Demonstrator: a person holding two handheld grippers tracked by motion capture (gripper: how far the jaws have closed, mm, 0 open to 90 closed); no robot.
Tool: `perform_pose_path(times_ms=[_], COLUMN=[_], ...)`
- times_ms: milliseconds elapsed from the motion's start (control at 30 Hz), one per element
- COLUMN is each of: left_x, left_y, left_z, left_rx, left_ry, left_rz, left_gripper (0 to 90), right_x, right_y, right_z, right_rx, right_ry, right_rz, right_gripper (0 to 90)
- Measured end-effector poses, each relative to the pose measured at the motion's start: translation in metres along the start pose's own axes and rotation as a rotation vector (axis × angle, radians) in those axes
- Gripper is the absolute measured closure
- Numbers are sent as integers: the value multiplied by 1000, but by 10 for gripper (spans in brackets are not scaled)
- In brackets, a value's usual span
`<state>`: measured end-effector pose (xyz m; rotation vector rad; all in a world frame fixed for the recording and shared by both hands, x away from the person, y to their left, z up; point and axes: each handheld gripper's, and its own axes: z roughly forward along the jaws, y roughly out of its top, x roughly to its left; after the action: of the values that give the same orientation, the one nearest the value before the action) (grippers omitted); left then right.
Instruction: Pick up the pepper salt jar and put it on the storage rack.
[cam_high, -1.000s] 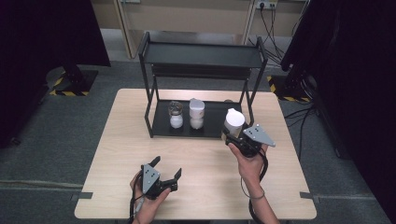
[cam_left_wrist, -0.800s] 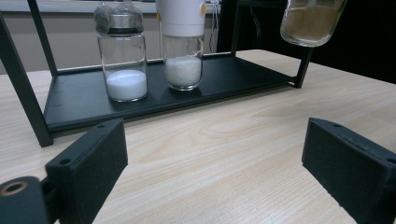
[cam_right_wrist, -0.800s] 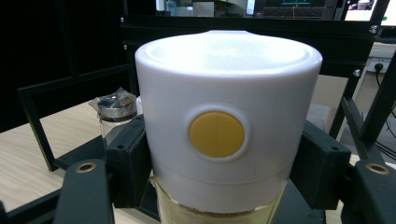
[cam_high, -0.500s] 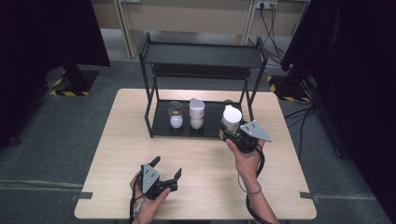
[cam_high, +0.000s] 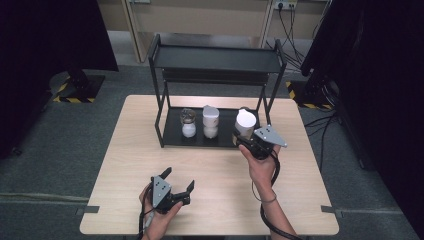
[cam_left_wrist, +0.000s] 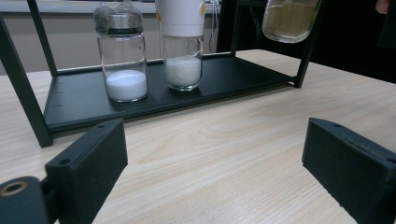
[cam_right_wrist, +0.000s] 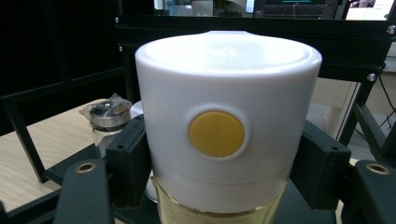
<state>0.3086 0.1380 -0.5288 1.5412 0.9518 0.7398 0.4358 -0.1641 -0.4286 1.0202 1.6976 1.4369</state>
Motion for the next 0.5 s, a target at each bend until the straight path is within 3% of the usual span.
perform_pose_path(times_ms=[500], left_x=[0], left_y=[0], left_z=[0], left_rx=[-2], left_ry=[0], left_rz=[4], left_gripper=[62], right_x=[0], right_y=[0], right_z=[16], right_rx=[12], right_ry=[-9], right_rz=[9], right_gripper=[310])
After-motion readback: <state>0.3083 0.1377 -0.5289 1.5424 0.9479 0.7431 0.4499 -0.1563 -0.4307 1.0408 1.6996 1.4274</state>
